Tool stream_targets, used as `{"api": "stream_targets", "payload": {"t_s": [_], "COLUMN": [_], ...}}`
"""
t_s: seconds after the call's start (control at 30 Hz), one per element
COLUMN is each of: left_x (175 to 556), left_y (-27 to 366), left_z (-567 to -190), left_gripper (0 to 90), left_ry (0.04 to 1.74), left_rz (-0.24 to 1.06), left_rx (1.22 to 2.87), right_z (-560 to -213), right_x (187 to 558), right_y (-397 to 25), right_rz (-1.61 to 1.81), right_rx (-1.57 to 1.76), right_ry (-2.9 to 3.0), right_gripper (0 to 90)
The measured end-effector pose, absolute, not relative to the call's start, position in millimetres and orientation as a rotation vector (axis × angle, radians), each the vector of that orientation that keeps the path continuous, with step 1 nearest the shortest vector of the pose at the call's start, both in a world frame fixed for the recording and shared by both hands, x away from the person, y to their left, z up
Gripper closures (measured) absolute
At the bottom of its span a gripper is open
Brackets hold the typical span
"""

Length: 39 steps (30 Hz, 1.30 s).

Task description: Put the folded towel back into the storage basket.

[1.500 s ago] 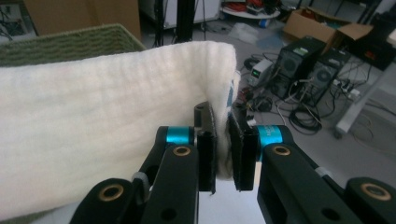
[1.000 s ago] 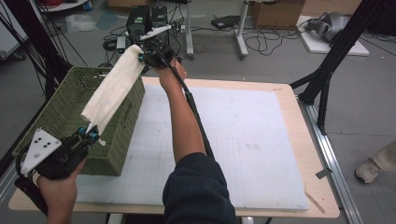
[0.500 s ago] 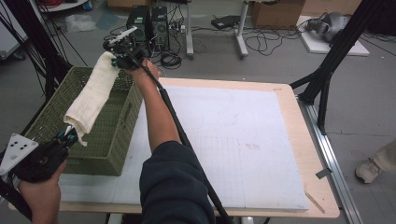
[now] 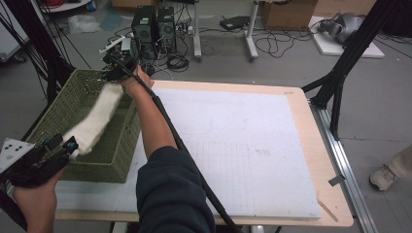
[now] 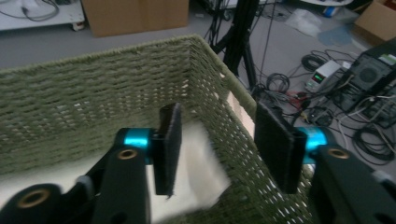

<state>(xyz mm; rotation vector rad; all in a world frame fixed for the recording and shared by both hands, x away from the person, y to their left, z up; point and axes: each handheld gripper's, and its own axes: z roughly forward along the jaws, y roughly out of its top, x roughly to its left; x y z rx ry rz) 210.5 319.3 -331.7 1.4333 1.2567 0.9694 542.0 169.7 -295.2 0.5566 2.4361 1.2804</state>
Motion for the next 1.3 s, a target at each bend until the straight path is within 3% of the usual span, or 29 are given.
{"api": "stream_targets", "payload": {"t_s": [0.3,0.57,0.67,1.3], "left_x": [210,215,215,223], "left_y": [316,306,301,251], "left_z": [-327,-325,-323,-311], "left_gripper": [44.9,25.7,17.6,18.4], "left_ry": [1.224,1.176,1.177,0.984], "left_rz": [0.950,0.817,0.821,0.661], "left_rx": [1.426,1.405,1.396,1.481], "right_z": [-277,-264,-262,-239], "right_x": [535,523,516,450], "right_y": [146,105,84,-95], "right_rz": [1.354,1.400,1.382,1.364], "right_rx": [0.530,0.518,0.529,0.666], "right_ry": [2.426,2.460,2.471,2.296], "right_gripper": [44.9,30.7,26.3,21.1]}}
